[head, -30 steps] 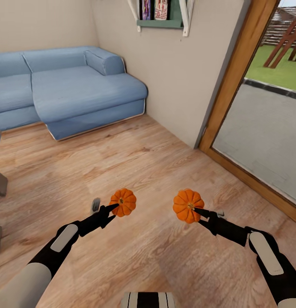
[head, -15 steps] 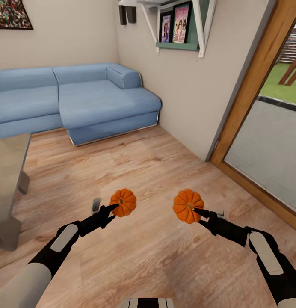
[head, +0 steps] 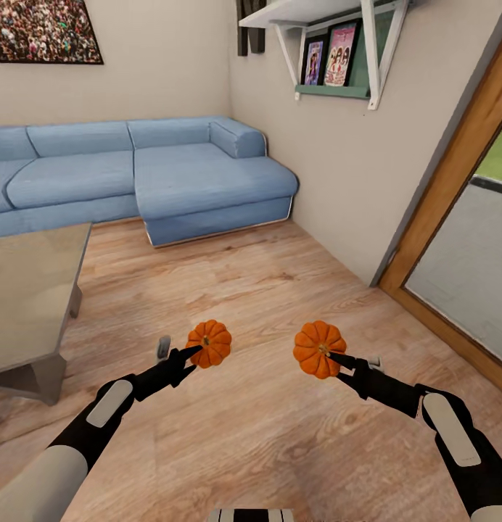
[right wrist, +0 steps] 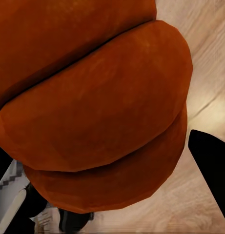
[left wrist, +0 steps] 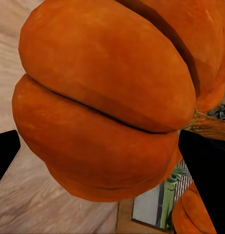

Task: Place each of the two pumpkins and all three candles from the living room inside a cabinet in the living room (use any cabinet), then make sure every cabinet is closed, and position the cauldron so it is next to a table in the living room.

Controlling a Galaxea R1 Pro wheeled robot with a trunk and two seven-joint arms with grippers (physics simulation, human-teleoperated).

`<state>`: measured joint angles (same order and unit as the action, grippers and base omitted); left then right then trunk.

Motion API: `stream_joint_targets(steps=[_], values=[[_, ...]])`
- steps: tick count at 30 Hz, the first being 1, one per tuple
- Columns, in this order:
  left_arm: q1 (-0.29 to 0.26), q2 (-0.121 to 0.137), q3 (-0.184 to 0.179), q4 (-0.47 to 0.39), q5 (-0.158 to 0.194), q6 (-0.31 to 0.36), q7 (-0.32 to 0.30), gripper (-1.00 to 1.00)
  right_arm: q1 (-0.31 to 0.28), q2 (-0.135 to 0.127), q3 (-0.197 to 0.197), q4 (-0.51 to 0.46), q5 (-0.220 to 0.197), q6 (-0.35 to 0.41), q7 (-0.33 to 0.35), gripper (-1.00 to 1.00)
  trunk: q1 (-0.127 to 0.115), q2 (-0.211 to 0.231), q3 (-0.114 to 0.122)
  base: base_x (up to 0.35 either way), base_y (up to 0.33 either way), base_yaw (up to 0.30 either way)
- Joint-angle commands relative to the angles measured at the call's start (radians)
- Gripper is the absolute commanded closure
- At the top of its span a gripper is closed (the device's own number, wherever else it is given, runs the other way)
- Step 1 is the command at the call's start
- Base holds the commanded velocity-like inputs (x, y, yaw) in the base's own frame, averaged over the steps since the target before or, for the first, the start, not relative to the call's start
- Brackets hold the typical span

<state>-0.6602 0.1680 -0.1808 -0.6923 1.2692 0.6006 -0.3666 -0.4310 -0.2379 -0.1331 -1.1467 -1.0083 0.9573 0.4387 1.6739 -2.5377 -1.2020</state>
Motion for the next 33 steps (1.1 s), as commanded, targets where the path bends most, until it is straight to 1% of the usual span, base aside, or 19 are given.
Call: stream_joint_targets(steps=[1,8,17,28,33], values=[[-0.001,0.001,-0.004,0.000,0.009,0.002,-0.002,1.00,0.000,0.000,-0.002,0.000,0.002,0.006,0.003,1.00,-0.001,0.000,0.000,-0.222,0.000,0.210],[-0.001,0.001,-0.006,-0.001,0.009,0.002,-0.003,1.00,0.000,0.000,-0.001,0.000,0.002,0.006,0.002,1.00,-0.001,0.000,0.008,-0.298,0.000,0.200],[-0.001,0.001,-0.008,0.000,0.009,0.002,-0.005,1.00,0.000,0.000,-0.001,-0.001,0.003,0.005,0.002,1.00,-0.001,0.000,0.011,-0.317,0.000,0.096],[-0.001,0.001,-0.008,-0.001,0.009,0.002,-0.006,1.00,0.000,0.001,0.000,-0.001,0.003,0.005,0.002,1.00,-0.001,0.000,0.017,-0.039,0.000,0.261],[-0.001,0.001,-0.008,0.000,0.009,0.003,-0.004,1.00,0.000,0.001,0.000,-0.001,0.003,0.005,0.002,1.00,-0.003,0.001,0.039,-0.002,0.000,0.275]])
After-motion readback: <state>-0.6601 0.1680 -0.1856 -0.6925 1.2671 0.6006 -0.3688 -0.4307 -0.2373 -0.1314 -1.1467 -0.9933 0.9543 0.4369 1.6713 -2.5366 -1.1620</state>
